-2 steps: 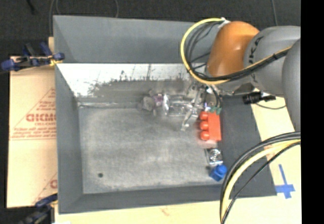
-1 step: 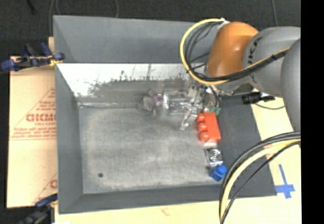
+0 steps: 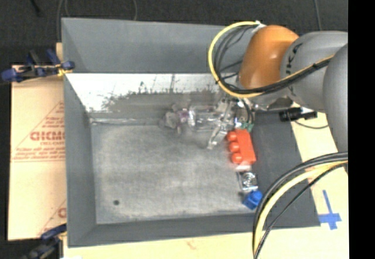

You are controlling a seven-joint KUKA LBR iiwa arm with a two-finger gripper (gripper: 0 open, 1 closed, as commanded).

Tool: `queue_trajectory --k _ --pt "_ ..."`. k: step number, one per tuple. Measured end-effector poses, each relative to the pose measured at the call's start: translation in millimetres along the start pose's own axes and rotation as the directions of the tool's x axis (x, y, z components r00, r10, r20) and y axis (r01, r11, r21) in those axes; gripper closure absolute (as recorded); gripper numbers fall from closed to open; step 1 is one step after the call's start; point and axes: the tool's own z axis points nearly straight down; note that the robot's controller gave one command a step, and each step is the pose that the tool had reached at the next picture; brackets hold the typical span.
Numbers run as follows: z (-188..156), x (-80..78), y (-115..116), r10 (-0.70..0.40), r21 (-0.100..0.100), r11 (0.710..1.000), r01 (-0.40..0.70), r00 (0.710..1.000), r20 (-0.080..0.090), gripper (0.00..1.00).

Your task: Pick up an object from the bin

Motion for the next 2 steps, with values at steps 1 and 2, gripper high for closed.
queue_trajectory --k 1,2 --pt "5.6 1.9 -2.6 0.002 0.004 1.000 -0.002 1.000 -0.005 1.00" --pt "-30.8 0.7 -2.9 0.001 0.005 1.000 -0.001 1.000 -0.009 1.00"
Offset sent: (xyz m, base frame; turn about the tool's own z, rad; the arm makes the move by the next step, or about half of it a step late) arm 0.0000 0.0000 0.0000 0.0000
